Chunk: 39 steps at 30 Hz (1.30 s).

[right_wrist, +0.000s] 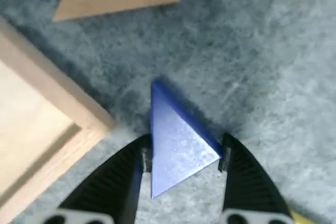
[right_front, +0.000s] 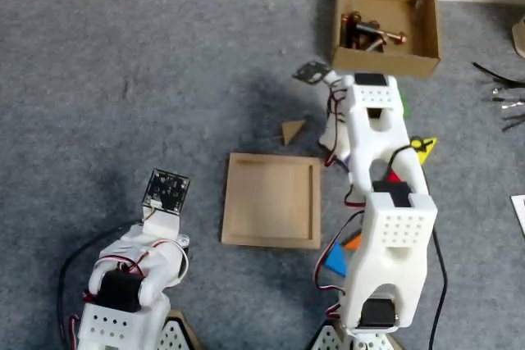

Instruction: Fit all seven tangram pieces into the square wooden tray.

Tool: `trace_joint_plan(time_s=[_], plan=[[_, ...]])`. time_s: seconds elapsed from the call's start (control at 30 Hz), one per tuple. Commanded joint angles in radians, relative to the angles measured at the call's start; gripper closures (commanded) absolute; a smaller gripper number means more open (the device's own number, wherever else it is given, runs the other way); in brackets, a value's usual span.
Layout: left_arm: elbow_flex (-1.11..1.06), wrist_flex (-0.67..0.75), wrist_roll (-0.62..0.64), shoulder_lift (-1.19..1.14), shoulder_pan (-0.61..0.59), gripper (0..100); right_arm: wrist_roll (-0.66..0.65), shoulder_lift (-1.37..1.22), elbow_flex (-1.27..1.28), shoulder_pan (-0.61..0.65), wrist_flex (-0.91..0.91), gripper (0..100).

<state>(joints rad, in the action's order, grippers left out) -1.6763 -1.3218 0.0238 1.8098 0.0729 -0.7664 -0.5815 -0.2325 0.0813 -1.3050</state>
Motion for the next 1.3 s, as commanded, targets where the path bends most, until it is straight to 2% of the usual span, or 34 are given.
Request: trace_joint_plan(time_s=[0.0, 0.23, 0.37, 0.53, 0.93, 1.27], plan=[[-0.019, -0.005, 0.006, 0.004, 0.015, 99, 0.112, 0.039, -0.010, -0.039, -0.021, 85.0], [-0.019, -0.005, 0.006, 0.004, 0.015, 99, 0.377, 0.038, -0.008, -0.041, -0.033, 85.0], [-0.019, -0.005, 0.006, 0.004, 0.015, 99, 0.468, 0.041, -0.028, -0.036, -0.090, 85.0], [-0.019, -0.005, 0.006, 0.004, 0.015, 99, 0.509, 0.039, -0.173, -0.041, -0.220, 85.0], [-0.019, -0.005, 0.006, 0.004, 0.015, 99, 0.512, 0.041, -0.406, -0.015, -0.444, 85.0], [-0.019, -0.005, 0.006, 0.004, 0.015, 99, 0.597, 0.045, -0.430, 0.059, -0.458, 85.0]])
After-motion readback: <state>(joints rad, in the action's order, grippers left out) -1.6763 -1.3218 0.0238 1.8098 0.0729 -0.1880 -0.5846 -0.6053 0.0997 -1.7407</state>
